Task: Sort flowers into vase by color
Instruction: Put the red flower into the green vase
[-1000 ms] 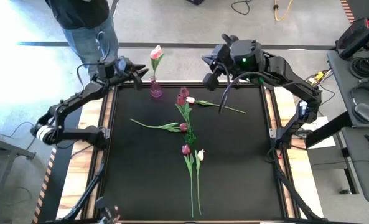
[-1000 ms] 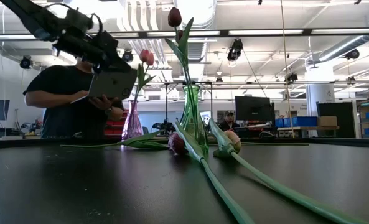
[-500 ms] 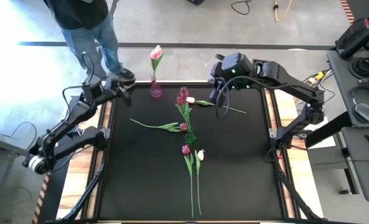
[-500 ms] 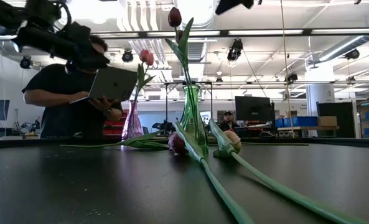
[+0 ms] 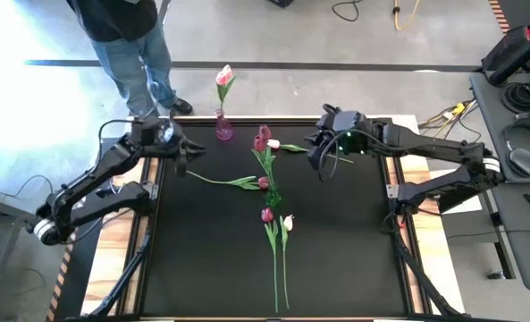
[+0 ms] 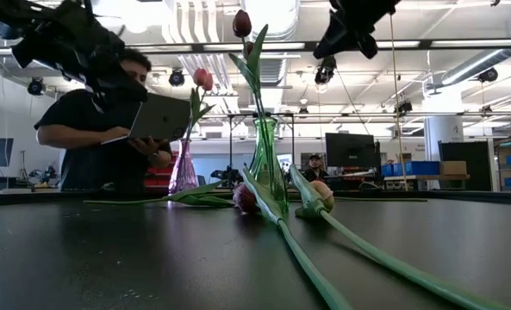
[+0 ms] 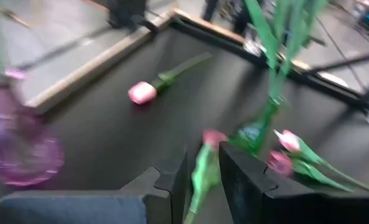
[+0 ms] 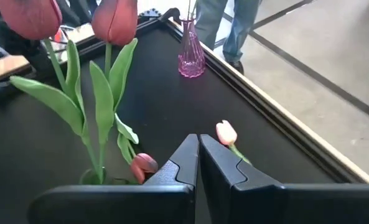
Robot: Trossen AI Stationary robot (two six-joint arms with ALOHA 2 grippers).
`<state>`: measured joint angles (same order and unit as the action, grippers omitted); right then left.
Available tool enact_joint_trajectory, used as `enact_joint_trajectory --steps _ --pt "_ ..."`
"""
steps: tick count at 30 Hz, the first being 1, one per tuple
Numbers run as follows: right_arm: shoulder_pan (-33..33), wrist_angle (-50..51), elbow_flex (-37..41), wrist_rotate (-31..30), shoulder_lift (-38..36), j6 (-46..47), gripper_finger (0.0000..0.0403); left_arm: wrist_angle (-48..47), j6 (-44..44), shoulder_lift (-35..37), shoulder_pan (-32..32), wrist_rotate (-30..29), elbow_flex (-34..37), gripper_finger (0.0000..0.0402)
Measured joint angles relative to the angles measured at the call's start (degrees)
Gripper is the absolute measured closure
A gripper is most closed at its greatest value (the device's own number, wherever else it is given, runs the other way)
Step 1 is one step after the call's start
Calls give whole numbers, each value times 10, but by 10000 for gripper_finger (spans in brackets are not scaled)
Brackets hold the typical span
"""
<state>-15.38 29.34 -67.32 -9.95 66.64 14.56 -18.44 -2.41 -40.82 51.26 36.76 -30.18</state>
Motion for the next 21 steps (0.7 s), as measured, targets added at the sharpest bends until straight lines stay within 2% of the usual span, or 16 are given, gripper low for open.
enact_joint_trajectory --steps 4,12,17,21 --pt "3 -14 22 -1 -17 13 394 -6 -1 -26 -68 -17 10 322" --pt "2 -14 22 -6 -26 -1 394 2 -32 -98 -196 -154 18 260" --pt "2 -18 20 -6 -25 -11 394 39 -34 -170 -230 -174 18 222" --pt "2 -18 20 -6 -25 -13 394 77 -48 -240 -231 -184 18 217"
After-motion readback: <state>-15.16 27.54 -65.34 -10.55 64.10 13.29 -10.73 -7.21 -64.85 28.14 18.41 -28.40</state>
